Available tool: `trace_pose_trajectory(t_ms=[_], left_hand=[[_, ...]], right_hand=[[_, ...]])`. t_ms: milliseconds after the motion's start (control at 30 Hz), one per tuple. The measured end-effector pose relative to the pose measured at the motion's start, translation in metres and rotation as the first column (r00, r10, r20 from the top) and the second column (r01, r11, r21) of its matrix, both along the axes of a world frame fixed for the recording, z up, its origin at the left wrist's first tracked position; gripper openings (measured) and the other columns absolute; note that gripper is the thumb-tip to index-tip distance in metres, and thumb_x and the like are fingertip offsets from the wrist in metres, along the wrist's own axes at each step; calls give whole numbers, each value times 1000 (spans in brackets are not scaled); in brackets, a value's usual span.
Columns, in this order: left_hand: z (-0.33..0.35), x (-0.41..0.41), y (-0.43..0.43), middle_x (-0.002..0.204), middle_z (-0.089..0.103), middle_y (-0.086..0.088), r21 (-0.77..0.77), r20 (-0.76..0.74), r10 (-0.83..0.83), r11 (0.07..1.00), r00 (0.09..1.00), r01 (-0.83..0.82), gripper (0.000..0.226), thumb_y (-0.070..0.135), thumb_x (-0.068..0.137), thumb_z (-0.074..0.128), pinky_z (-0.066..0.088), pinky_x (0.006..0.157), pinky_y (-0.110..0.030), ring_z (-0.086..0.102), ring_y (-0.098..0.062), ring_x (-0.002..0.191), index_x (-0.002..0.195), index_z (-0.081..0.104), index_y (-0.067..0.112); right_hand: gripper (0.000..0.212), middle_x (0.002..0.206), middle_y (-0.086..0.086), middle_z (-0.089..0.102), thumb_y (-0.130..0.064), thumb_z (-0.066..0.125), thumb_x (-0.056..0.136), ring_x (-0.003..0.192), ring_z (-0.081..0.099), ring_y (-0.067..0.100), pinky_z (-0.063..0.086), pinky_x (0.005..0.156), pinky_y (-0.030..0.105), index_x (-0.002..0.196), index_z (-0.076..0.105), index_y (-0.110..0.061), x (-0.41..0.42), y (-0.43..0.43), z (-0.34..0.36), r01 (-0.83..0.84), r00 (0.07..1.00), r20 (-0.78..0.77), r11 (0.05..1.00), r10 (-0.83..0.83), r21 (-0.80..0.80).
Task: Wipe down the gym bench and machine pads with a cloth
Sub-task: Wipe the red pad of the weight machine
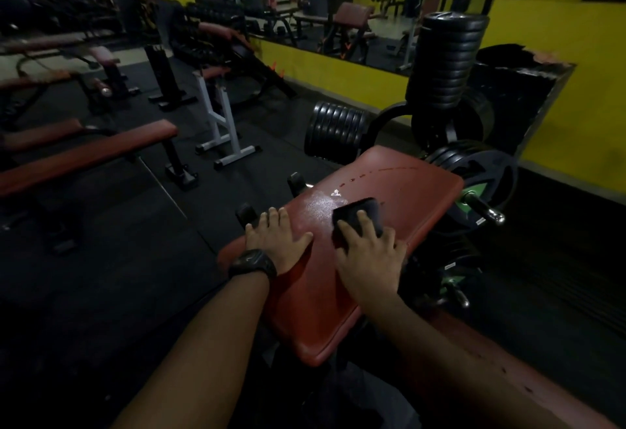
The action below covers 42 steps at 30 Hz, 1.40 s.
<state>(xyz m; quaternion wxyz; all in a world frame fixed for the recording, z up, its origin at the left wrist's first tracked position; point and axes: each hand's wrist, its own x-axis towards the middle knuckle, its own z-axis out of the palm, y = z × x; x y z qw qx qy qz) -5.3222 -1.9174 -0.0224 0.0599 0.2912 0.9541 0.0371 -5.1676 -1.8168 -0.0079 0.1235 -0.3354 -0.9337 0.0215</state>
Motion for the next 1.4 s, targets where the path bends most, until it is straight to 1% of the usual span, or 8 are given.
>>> trace_pose_trajectory(t_ms=[167, 400, 633, 767, 900, 1133, 1267, 1400], left_hand=[[2, -5, 8, 170, 10, -7, 41, 28, 11, 999, 1000, -12, 87, 71, 98, 29, 15, 124, -52, 11, -25, 156, 162, 9, 15], [0, -6, 4, 170, 15, -5, 115, 24, -6, 993, 1000, 4, 90, 74, 94, 34, 19, 122, -51, 15, -22, 155, 162, 14, 18], [0, -7, 5, 170, 15, -2, 116, 26, 13, 993, 1000, -16, 85, 69, 96, 39, 20, 122, -49, 17, -21, 155, 162, 14, 21], [0, -8, 3, 170, 12, -2, 110, 64, 14, 994, 998, -21, 91, 76, 93, 35, 18, 123, -50, 15, -21, 156, 163, 11, 21], [0, -7, 5, 170, 15, 0, 101, 39, 29, 994, 999, -33, 91, 76, 93, 35, 20, 123, -49, 17, -19, 155, 163, 13, 22], [4, -3, 7, 170, 15, 1, 91, 31, 52, 994, 998, -55, 86, 69, 96, 41, 18, 123, -44, 18, -18, 155, 163, 14, 23], [7, -2, 7, 170, 15, -1, 105, 44, 55, 993, 998, -59, 88, 71, 95, 40, 16, 125, -44, 17, -17, 155, 163, 14, 22], [4, 0, 7, 169, 16, -1, 98, 30, 67, 993, 997, -69, 88, 72, 95, 38, 17, 125, -44, 18, -16, 155, 163, 15, 21]], right_hand=[[55, 168, -3, 17, -49, 36, 103, 138, 36, 37, 36, 105, 50, 155, 20, -48, -26, 36, 9, -299, 948, 121, 954, 295, 23], [60, 168, 8, 12, -42, 40, 103, 127, 45, 39, 41, 98, 51, 158, 18, -36, -19, 49, 11, -8, 989, 151, 1000, 4, 20], [57, 168, 3, 18, -45, 38, 103, 135, 40, 37, 37, 101, 52, 157, 20, -45, -39, 39, 7, -394, 914, 140, 915, 381, 80], [58, 167, 6, 18, -44, 37, 103, 136, 39, 37, 36, 104, 55, 157, 17, -41, -51, 90, 15, -199, 968, 158, 980, 196, 1], [62, 166, 8, 17, -46, 40, 101, 131, 42, 38, 40, 101, 53, 158, 19, -35, -28, 70, 10, -80, 990, 116, 997, 81, -14], [59, 167, 4, 22, -45, 40, 100, 137, 39, 37, 37, 104, 52, 157, 23, -42, -53, 63, 4, -494, 867, 81, 869, 491, 29], [61, 167, 6, 18, -45, 39, 100, 136, 40, 37, 37, 102, 55, 157, 19, -39, -72, 111, 9, -370, 922, 108, 928, 372, -32], [60, 167, 7, 17, -45, 40, 101, 133, 40, 41, 38, 101, 53, 157, 23, -34, -55, 90, 10, -257, 961, 96, 965, 261, -47]])
